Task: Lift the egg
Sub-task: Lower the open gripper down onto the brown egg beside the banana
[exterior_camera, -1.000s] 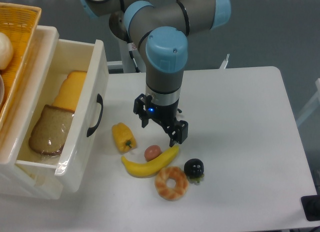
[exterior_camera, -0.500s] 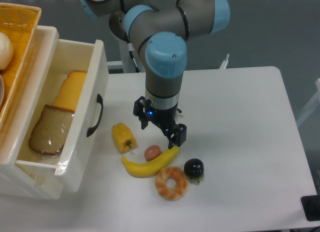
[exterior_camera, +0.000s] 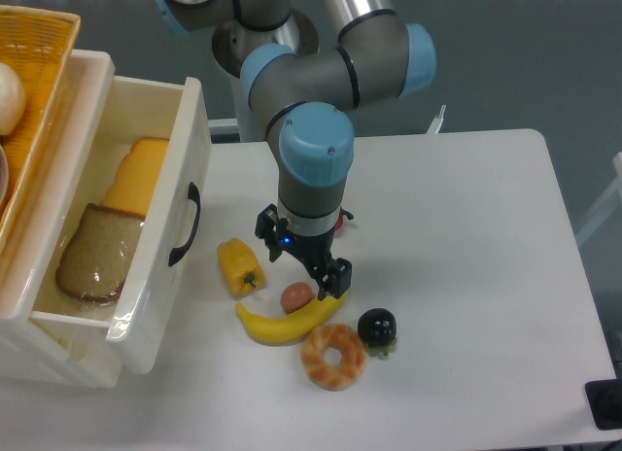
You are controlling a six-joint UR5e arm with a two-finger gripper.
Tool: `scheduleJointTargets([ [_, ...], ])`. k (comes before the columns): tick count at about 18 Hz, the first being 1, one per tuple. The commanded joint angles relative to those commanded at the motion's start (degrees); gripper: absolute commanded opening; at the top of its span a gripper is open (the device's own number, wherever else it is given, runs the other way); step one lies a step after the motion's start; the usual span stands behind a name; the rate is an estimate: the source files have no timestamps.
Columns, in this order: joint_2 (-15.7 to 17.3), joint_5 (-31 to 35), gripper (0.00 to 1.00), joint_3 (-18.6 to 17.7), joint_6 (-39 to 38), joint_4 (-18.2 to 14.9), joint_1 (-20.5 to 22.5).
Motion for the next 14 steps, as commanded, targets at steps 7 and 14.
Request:
scheduleJointTargets([
  [7,-2.6,0.0,1.0,-3.0,13.4,-0.3,-0.3],
  [14,-4.4,0.1,1.0,-4.2,14.1,-0.4,-0.1],
])
